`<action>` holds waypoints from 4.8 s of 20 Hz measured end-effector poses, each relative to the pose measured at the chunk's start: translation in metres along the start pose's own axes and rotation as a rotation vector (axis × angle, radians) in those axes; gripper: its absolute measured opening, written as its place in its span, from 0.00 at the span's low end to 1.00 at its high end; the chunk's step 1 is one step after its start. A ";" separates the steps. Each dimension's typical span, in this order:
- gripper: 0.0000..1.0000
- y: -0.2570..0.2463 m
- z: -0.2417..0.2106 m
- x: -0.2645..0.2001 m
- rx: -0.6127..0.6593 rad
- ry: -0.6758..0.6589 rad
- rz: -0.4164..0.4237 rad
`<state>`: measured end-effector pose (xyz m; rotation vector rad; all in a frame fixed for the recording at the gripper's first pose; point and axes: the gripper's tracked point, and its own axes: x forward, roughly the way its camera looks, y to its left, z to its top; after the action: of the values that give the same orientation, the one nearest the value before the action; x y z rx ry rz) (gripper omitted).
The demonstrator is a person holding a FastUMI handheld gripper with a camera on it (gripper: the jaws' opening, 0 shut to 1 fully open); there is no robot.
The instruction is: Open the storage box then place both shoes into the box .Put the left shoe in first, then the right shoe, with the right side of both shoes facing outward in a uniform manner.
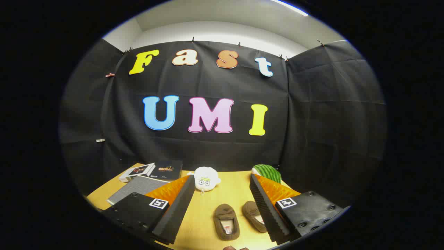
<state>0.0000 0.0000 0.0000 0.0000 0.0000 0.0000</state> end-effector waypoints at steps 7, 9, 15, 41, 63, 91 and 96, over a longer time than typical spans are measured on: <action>0.97 0.006 -0.001 0.004 -0.053 -0.008 0.011; 0.97 0.009 -0.003 0.003 -0.051 0.000 0.016; 0.97 0.016 0.002 0.000 -0.062 -0.035 0.043; 0.98 0.140 -0.162 0.026 0.375 0.659 0.624; 0.21 0.175 -0.194 0.010 0.962 1.117 0.815; 0.06 0.419 -0.028 -0.013 0.708 0.983 1.086; 0.06 0.443 -0.050 0.013 0.638 0.949 0.972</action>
<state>0.0131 0.4431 -0.0501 0.6379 0.9489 0.9724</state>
